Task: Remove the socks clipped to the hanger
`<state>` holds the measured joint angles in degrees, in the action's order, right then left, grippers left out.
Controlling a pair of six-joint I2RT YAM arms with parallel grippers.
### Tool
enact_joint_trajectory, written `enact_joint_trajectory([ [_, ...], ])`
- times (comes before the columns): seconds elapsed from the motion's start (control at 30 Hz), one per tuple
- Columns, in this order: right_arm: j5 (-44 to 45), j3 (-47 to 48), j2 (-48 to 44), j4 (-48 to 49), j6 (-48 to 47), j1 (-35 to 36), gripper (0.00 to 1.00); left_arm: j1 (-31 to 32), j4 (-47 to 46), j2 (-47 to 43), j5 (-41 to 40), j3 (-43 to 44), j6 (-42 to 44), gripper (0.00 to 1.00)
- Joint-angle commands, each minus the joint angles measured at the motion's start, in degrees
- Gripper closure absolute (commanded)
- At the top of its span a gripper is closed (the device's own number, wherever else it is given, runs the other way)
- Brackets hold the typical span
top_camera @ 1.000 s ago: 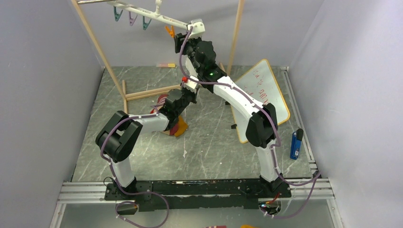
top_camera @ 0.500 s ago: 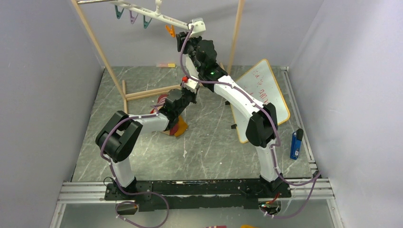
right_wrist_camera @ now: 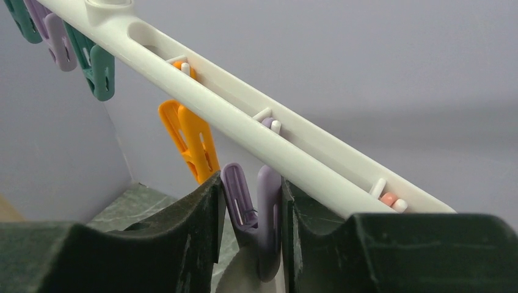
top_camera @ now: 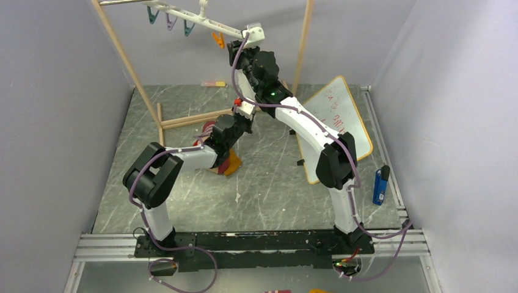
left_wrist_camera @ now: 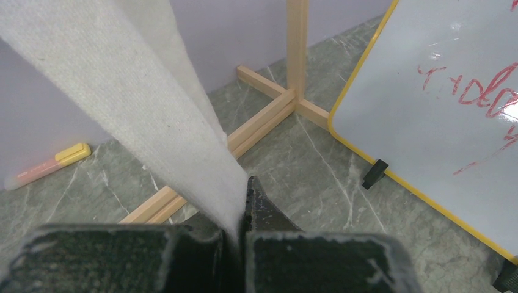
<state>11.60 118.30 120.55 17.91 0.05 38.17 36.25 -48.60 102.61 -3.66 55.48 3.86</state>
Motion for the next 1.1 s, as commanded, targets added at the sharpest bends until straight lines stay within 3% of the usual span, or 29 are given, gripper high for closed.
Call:
enact_joint_trajectory([
  [0.0, -0.75, 1.59, -1.2, 1.77, -0.14, -0.26, 0.92, 0.46, -0.36, -2.15, -0.46, -0.99, 0.6, 0.95],
  [0.07, -0.71, 1.65, -1.19, 1.62, -0.14, -0.28, 1.0, 0.48, -0.19, -2.15, -0.5, -1.04, 0.58, 0.95],
  [0.67, -2.61, 1.38, -2.27, 1.06, -0.38, -0.39, 0.99, 0.49, 1.27, -2.92, -1.39, -0.38, 0.89, 0.95],
  [0.7, -2.72, 1.03, -2.42, 1.18, -0.46, -0.34, 0.92, 0.49, 1.48, -3.13, -1.56, -0.49, 0.94, 0.95],
  [0.83, -4.75, -1.21, -3.98, 1.59, -0.8, -0.4, 0.5, 0.44, 4.54, -5.46, -2.88, -0.86, 0.71, 0.95],
  [0.93, -6.07, -2.05, -4.75, 0.97, -1.0, -0.36, 0.26, 0.47, 9.46, -9.42, -3.86, -2.16, -0.03, 0.95],
  [1.07, -6.59, -3.75, -6.16, 1.17, -1.55, -0.38, 0.07, 0.44, 13.88, -17.02, -5.41, -7.77, -2.94, 0.95],
])
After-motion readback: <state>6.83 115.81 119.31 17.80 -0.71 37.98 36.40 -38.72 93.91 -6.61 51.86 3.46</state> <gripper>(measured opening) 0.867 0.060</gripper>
